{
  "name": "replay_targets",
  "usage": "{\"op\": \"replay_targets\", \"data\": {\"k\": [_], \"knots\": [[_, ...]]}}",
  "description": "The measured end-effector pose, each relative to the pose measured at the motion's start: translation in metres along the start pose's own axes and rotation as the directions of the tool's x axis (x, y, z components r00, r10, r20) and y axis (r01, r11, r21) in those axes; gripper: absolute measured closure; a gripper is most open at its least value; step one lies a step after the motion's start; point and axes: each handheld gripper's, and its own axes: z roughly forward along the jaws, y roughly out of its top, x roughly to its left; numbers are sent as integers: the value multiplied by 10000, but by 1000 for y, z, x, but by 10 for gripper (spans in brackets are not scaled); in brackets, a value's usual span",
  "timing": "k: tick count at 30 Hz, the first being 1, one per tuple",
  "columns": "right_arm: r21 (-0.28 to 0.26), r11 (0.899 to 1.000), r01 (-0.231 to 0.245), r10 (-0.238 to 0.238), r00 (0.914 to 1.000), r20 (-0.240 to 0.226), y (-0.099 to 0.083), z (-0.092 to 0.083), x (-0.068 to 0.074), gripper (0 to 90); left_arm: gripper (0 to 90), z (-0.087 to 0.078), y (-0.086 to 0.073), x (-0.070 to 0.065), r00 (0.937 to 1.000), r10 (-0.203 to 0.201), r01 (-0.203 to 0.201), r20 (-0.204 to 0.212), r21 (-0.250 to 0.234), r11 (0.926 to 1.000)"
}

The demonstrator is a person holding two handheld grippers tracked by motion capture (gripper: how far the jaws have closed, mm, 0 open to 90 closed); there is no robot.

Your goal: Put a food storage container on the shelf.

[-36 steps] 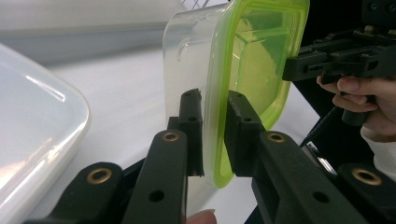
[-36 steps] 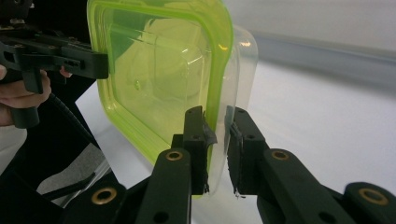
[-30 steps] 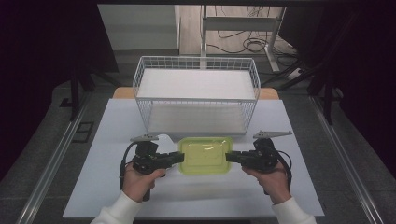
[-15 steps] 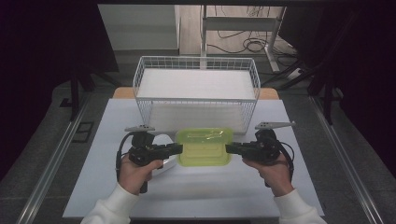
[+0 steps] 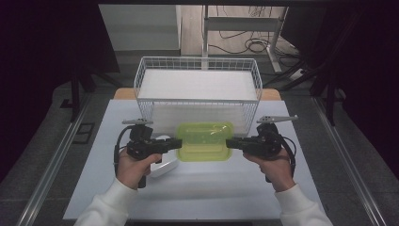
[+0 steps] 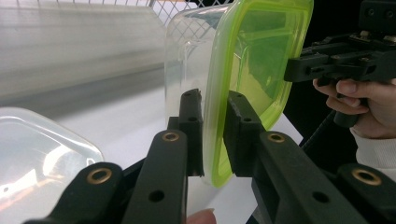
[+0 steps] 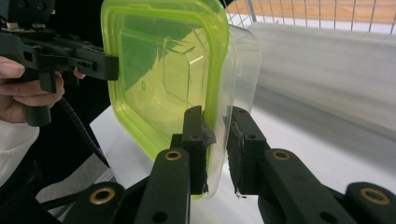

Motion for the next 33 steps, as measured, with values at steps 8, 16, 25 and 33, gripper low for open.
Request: {"op": "replay_targets", "data": {"k": [8,16,25,33], "knots": [[-136,9997,189,-190,9998,-43,16,2,4,775,788,-9,15,-1,9996,226,-228,-162,-115,9997],[-187,9995,255,-255,9997,35,28,5,4,772,792,-11,31,2,9982,467,-472,-366,-126,9988],[-362,9992,183,-186,9998,-86,40,8,-2,774,792,-12,43,7,9984,436,-444,-365,-201,9988],[-638,9979,74,-86,9998,-188,57,12,-8,776,793,-12,62,15,9988,411,-419,-278,-290,9987]]}}
